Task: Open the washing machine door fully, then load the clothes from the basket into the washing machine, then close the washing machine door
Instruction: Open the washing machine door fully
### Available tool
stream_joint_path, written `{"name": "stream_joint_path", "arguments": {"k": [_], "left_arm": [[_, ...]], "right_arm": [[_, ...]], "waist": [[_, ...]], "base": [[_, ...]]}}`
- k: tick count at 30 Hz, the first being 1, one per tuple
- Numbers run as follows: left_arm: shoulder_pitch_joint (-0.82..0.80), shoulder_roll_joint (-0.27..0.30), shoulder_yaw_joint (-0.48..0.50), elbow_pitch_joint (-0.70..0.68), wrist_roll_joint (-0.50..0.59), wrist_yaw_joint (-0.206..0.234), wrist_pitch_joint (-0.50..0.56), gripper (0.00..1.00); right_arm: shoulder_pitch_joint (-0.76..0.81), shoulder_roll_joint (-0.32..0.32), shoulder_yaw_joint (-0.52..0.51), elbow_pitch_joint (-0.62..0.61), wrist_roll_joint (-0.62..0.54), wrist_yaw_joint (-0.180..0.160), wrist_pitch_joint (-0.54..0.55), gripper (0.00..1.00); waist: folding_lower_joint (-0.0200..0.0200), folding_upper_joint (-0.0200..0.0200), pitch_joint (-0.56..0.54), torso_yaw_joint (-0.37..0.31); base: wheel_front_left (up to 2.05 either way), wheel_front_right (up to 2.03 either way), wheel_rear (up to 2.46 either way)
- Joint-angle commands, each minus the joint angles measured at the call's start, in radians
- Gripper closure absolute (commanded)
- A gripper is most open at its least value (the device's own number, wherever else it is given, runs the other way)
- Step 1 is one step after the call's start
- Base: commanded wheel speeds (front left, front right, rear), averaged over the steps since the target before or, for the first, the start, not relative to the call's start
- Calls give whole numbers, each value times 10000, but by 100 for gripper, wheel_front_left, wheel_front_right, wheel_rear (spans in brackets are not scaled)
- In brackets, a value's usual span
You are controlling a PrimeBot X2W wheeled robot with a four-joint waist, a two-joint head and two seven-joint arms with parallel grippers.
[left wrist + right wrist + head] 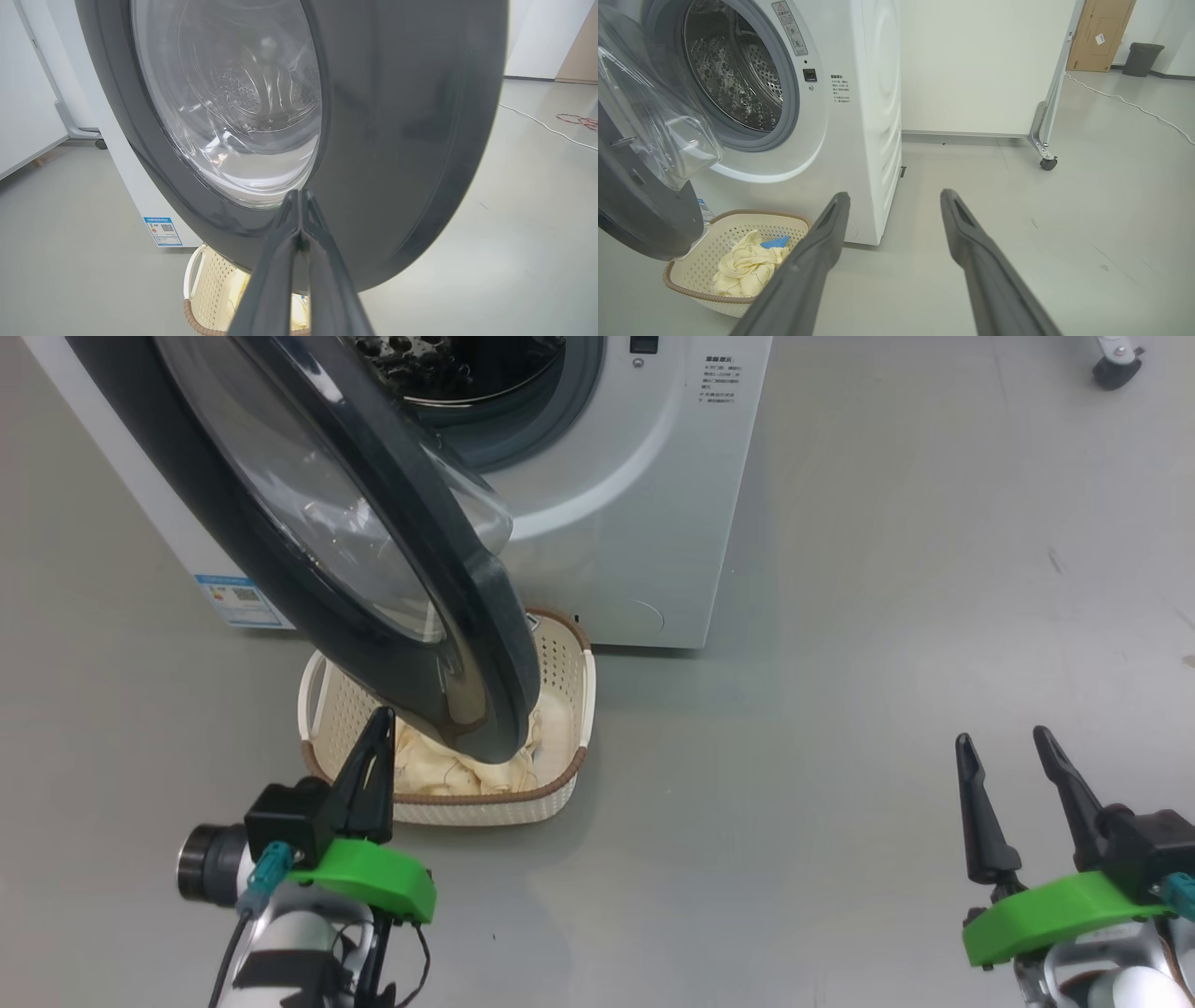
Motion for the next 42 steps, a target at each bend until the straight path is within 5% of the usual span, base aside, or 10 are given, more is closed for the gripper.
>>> {"name": "stream_joint_path", "arguments": {"k": [1,13,25,33,42], "left_arm": [[-507,176,335,-300,-21,116,-69,100],[-1243,540,499,-2403,490,911,129,100],[-1418,269,-1279,-5771,832,610,1350,100],[-1432,94,-2511,-5033,202,459,2311,100],[-1927,45,-2679,-2597,-1031,1147,2598,100]], "right_arm": [[-112,-74,130,-305,34,35,14,0],[0,-74,-198,-313,133,35,-22,0],[7,-74,-41,-217,51,35,-62,0],[-65,-74,95,-160,-31,35,-41,0],[-79,-74,195,-80,-54,35,-25,0]], "waist": [[0,0,-24,-2],[0,0,-230,86],[0,0,-282,-138],[0,0,-204,-451],[0,0,-160,-718]], "base": [[0,0,0],[0,0,0],[0,0,0],[0,0,0],[0,0,0]]}}
